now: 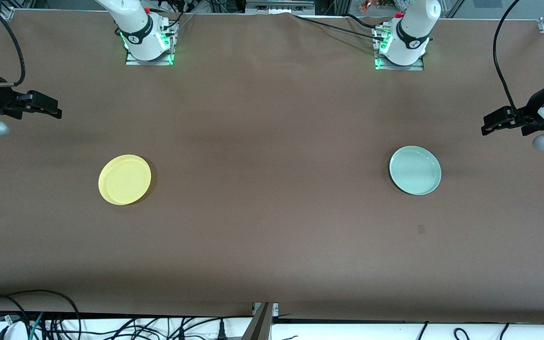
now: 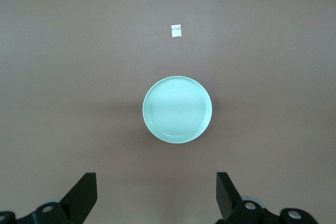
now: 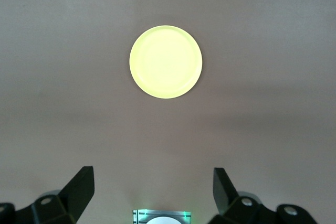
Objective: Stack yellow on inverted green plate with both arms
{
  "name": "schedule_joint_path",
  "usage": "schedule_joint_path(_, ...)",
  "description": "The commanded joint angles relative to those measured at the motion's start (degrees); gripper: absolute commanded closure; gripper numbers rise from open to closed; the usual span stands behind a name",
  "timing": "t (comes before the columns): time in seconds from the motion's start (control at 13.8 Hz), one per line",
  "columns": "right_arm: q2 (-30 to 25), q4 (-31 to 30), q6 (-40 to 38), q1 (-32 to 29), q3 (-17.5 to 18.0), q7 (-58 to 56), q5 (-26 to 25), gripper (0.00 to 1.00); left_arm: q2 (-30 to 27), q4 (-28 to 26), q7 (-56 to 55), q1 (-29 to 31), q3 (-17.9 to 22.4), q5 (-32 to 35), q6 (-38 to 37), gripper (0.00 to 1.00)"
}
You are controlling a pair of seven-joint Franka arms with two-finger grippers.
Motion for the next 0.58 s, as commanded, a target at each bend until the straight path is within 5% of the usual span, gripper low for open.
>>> schedule_joint_path(0.0,0.67,1.54,-0.76,-0.18,-0.04,0.8,0.85,0.0,-0.1,1.05,0.94,0.04,-1.31,-1.0,-0.85,0.0)
schedule_joint_path(0.51,0.76,1.8,-0.49,0.08,0.14,0.8,0.76,0.0,0.68,2.19,0.16,0.3,-1.67,-0.83,-0.94,0.0)
